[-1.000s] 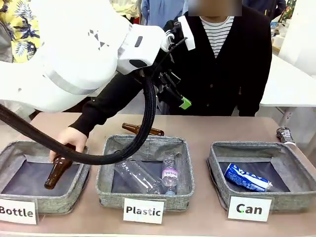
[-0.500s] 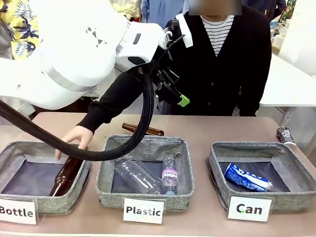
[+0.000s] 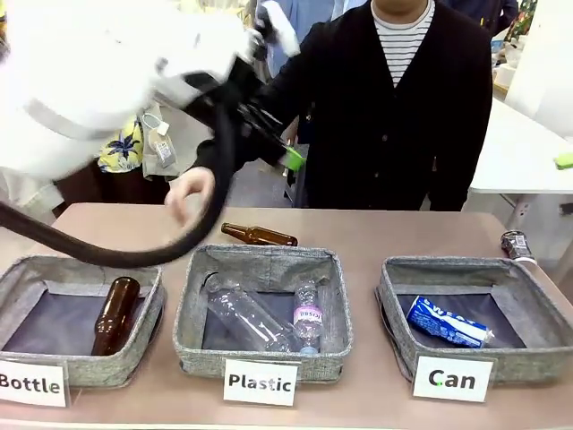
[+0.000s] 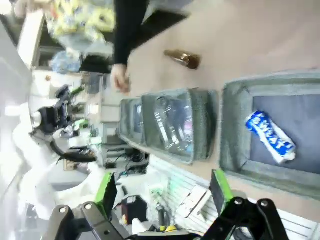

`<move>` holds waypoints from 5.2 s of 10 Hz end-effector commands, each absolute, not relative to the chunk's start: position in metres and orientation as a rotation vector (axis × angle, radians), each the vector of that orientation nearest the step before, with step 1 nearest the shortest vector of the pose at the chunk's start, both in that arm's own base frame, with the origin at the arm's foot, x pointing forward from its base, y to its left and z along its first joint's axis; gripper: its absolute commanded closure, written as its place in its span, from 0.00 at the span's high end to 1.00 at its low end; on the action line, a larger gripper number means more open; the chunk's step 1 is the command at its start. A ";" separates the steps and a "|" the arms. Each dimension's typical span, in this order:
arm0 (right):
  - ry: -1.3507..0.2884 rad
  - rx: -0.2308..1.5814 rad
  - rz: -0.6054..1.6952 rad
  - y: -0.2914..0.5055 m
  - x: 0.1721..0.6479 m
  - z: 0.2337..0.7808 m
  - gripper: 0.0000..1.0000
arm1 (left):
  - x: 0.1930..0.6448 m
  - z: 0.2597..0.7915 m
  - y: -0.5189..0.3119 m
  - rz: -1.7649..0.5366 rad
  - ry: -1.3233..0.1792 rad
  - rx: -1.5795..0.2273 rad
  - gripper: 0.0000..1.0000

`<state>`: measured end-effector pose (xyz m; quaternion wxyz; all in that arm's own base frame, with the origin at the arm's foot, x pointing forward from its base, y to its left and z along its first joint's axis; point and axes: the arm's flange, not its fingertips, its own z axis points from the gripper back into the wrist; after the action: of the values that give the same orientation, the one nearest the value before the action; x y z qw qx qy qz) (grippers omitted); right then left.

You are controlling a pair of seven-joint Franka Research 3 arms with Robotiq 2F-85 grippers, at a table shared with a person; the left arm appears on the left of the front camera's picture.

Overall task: Sort the can waste into the basket.
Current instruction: Pick up the can waste from the table and place it in the right Fabric basket.

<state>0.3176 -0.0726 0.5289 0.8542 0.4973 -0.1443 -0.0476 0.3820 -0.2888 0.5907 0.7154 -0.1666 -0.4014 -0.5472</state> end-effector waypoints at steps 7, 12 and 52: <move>-0.251 1.425 0.236 0.034 0.408 0.462 1.00 | 0.332 0.529 0.037 -0.251 -0.628 -1.216 1.00; -0.343 1.305 0.239 0.006 0.414 0.443 1.00 | 0.311 0.450 0.098 -0.077 -0.644 -1.356 1.00; -0.715 0.103 -0.285 -0.246 0.506 0.427 1.00 | 0.311 0.450 0.098 -0.077 -0.644 -1.356 1.00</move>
<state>0.4885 -0.2484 0.4238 0.9291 0.0526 -0.3452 -0.1220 0.3125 0.1016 0.4472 0.7365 -0.6104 -0.2893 -0.0369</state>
